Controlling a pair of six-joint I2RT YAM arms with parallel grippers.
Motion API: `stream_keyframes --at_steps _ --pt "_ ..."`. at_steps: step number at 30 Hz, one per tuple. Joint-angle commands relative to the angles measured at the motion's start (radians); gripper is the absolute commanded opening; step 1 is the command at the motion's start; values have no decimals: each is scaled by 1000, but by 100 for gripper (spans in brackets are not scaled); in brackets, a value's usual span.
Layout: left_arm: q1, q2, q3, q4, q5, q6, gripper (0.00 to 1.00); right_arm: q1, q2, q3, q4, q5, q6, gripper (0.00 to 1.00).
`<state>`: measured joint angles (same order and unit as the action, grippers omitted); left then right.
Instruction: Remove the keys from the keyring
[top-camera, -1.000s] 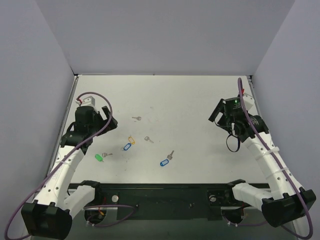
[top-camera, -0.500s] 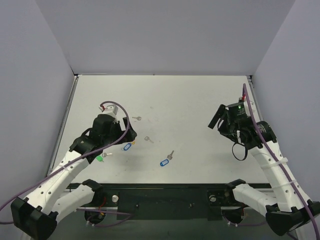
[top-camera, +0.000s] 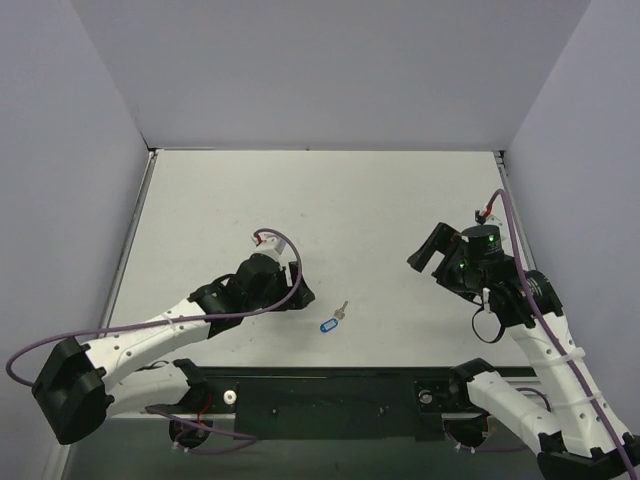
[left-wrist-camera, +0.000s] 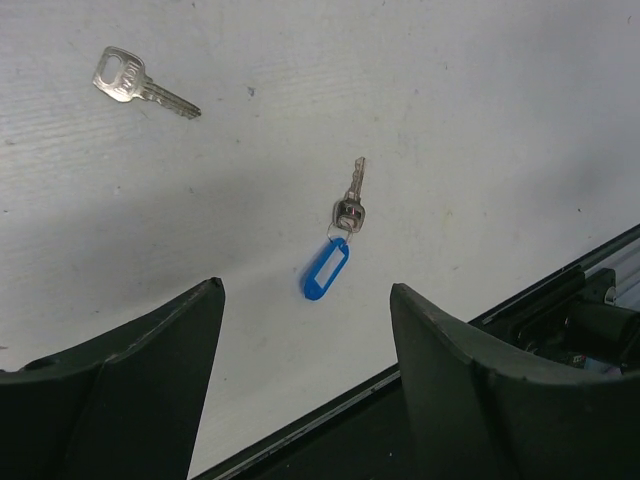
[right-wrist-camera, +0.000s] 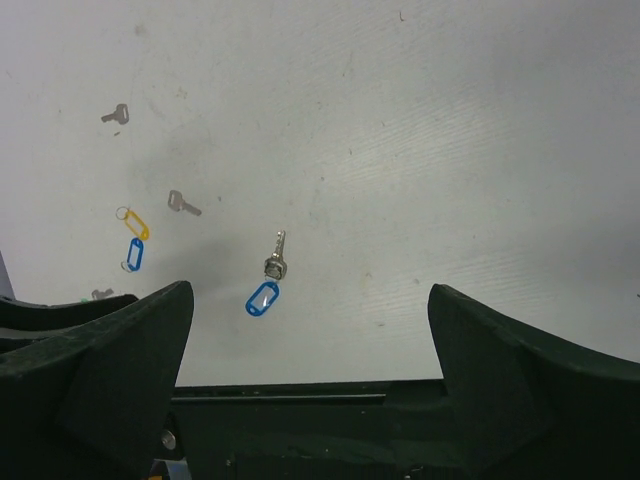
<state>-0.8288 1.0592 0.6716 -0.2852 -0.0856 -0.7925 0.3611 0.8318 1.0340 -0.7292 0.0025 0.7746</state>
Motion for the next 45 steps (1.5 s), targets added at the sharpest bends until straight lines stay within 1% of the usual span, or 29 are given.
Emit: stream_keyframes --at_steps 1,4,5,9,11,18,21,25,31,35,41,45 --pt "-23 54 -58 227 46 -66 76 4 -28 -48 24 -58 23 97" --pt "-33 90 -89 270 66 -77 73 3 -46 -68 27 -68 31 97" --pt "-38 96 -102 326 69 -76 73 6 -54 -72 27 -71 34 97" --pt "-50 122 -159 423 86 -70 72 4 -85 -91 39 -98 48 97" --pt "-55 143 -178 474 139 -63 72 4 -94 -101 44 -105 49 97" --pt "-69 274 -176 575 205 1 67 4 -117 -146 68 -133 58 96" --pt "-70 329 -141 571 236 44 66 4 -125 -155 71 -137 57 96" --pt "-76 401 -104 544 233 82 65 4 -128 -150 71 -147 57 96" --pt "-82 447 -84 551 247 107 62 6 -131 -152 74 -156 55 96" --pt "-93 469 -61 518 244 118 59 4 -132 -146 73 -157 52 96" --pt "-134 481 -47 460 193 142 54 6 -132 -147 74 -159 52 96" --pt "-161 516 -35 436 158 150 50 6 -138 -147 74 -160 52 96"
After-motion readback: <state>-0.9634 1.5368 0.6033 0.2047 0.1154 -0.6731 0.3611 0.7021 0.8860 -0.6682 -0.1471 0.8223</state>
